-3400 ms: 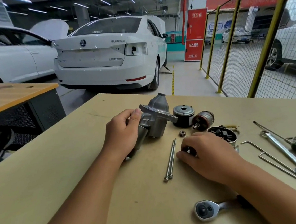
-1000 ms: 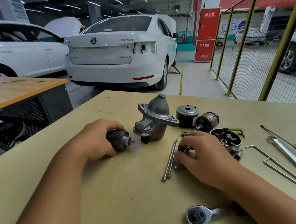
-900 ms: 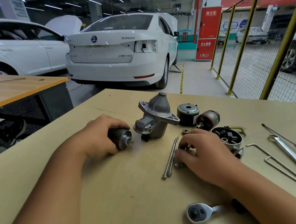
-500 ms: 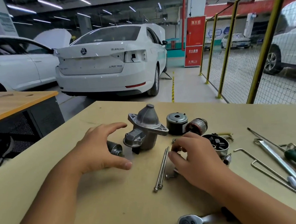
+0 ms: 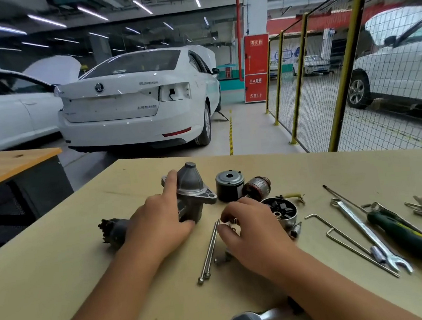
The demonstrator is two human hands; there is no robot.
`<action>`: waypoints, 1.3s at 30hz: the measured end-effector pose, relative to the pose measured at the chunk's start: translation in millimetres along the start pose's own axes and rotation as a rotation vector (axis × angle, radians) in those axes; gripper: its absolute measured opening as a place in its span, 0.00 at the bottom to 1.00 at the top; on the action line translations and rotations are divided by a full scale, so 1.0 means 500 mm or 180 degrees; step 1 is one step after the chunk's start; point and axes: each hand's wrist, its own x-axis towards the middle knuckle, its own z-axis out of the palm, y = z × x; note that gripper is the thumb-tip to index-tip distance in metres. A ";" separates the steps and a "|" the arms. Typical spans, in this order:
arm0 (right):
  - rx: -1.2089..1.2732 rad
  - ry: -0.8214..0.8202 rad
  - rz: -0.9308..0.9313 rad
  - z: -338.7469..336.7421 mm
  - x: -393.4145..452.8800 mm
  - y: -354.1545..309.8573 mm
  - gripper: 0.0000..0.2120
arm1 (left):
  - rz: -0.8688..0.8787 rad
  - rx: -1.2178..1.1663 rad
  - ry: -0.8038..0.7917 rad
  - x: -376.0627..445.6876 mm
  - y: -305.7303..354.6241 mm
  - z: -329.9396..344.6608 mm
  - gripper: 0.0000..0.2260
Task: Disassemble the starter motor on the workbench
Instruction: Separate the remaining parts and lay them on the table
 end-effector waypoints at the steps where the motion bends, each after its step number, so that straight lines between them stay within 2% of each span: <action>1: -0.0012 -0.0019 0.0016 0.000 0.001 0.000 0.09 | -0.0038 0.0053 0.0015 0.005 0.002 0.003 0.49; 8: -0.0027 -0.0064 0.0026 0.005 0.003 0.002 0.09 | -0.0049 0.0130 -0.0127 0.009 0.003 0.007 0.59; 12: -0.0015 -0.0057 0.0018 0.004 0.003 0.002 0.09 | 0.0062 0.0039 -0.0066 -0.001 0.005 0.009 0.61; 16: -0.0028 -0.0019 -0.0014 0.006 0.005 0.005 0.09 | 0.0108 -0.0113 0.0070 -0.011 0.007 0.023 0.57; 21: -0.0020 0.0118 -0.0079 0.010 0.006 0.012 0.07 | 0.0257 -0.0590 0.0606 -0.030 0.032 0.023 0.43; 23: -0.0011 0.0136 -0.0084 0.011 0.006 0.013 0.06 | 0.0371 -0.0328 0.0786 -0.040 0.042 0.019 0.38; 26: -0.0009 0.0109 -0.0067 0.013 0.006 0.016 0.06 | 0.0408 0.0415 0.1145 -0.036 0.043 0.005 0.39; 28: -0.0031 0.0095 -0.0060 0.012 0.006 0.015 0.06 | 0.0351 0.0512 0.0934 -0.025 0.030 -0.012 0.45; 31: -0.0031 0.0070 -0.0056 0.010 0.002 0.016 0.06 | 0.0347 -0.0078 0.0145 -0.015 0.003 -0.021 0.54; 33: -0.0027 0.0036 -0.0036 0.009 0.002 0.015 0.06 | 0.0396 -0.0449 -0.0080 -0.015 -0.006 -0.029 0.53; 35: -0.0055 0.0011 -0.0030 0.008 0.002 0.014 0.06 | 0.0486 -0.0270 0.0136 -0.013 -0.013 -0.051 0.47; 37: -0.0051 -0.0008 -0.0006 0.006 0.002 0.013 0.07 | 0.0234 0.0227 0.0670 -0.015 -0.037 -0.074 0.42; 38: -0.0046 -0.0006 0.0008 0.006 0.002 0.012 0.07 | -0.0092 0.0355 0.0737 -0.014 -0.060 -0.083 0.42; 39: -0.0054 0.0003 0.0019 0.006 0.003 0.012 0.07 | -0.0483 0.0412 0.0526 -0.013 -0.088 -0.092 0.44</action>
